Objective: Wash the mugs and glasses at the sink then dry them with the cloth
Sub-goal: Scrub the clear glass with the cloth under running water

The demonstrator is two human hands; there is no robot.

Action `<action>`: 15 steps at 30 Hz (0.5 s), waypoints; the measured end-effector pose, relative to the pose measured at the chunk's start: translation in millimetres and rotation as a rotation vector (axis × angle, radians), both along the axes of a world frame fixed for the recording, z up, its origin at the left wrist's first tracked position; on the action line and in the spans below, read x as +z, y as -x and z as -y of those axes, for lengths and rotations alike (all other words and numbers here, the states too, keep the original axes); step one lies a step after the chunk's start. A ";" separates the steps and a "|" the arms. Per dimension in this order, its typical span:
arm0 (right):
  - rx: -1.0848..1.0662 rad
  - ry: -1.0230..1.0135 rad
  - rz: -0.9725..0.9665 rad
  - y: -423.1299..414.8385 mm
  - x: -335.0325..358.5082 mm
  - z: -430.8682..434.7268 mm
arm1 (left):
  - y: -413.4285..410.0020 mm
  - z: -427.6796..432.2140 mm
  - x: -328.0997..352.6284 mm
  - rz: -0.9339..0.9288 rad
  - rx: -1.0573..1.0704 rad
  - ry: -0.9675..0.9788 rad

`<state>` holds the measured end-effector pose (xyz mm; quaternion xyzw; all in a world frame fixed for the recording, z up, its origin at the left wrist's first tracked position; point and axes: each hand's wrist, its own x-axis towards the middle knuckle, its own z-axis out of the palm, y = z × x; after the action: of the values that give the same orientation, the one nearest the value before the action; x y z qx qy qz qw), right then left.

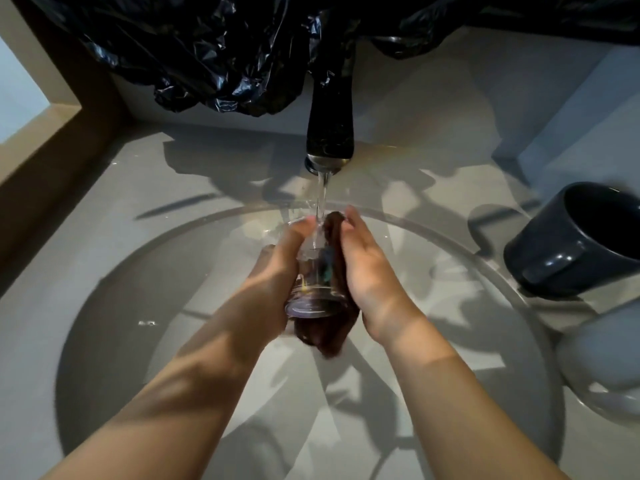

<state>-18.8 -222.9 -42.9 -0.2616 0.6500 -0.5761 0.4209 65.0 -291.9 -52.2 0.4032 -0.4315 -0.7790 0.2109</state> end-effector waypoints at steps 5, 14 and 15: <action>0.137 0.015 -0.185 -21.9 3.2 -9.0 | -3.0 4.0 -6.2 -0.081 0.019 -0.022; -0.138 0.011 -0.127 -12.0 12.3 21.2 | 1.8 5.2 10.5 -0.048 0.028 -0.050; -0.172 -0.032 -0.068 -10.8 5.9 19.6 | 1.6 3.9 9.9 -0.021 0.021 -0.019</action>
<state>-7.9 -242.5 -37.0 -0.2174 0.6933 -0.5903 0.3515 63.4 -295.8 -42.3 0.4014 -0.4177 -0.7850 0.2195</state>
